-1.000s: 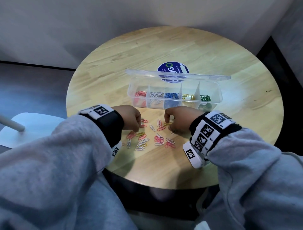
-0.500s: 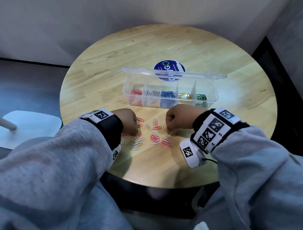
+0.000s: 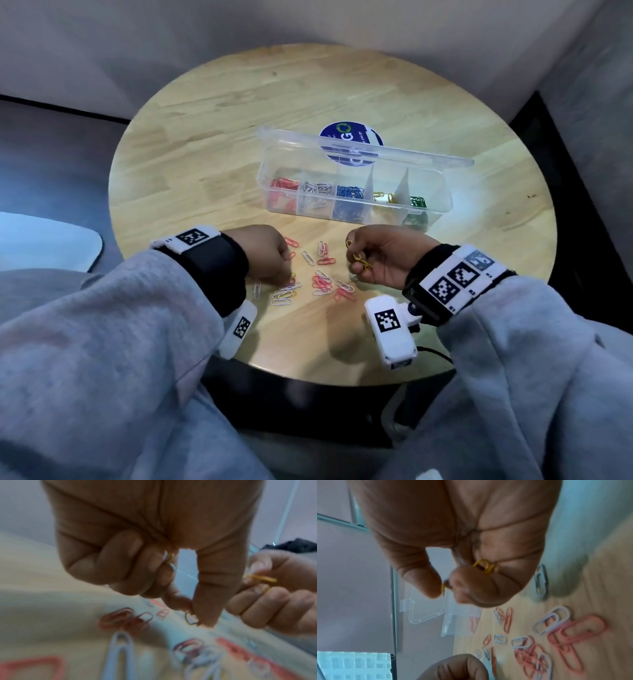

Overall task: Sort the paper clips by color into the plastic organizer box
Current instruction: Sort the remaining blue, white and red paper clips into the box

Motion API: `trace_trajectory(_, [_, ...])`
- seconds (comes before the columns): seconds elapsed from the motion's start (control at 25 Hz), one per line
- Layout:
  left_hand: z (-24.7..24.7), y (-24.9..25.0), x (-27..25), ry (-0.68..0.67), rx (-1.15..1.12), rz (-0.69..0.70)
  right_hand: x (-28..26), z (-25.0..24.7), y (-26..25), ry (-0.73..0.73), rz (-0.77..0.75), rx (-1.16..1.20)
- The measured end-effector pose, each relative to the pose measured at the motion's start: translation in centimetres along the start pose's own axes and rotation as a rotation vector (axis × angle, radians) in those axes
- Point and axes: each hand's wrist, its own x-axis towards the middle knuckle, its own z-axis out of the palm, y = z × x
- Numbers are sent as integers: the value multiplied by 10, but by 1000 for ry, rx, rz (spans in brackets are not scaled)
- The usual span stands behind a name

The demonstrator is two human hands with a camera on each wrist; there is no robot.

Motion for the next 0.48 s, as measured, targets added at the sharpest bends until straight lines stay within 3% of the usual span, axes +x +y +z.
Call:
trace_trajectory(0.16, [-13, 4, -7, -34, -256, 27, -2, 2, -1, -27, -27, 166])
trace_trajectory(0.48, [-28, 6, -18, -18, -761, 37, -2, 5, 3, 89, -86, 63])
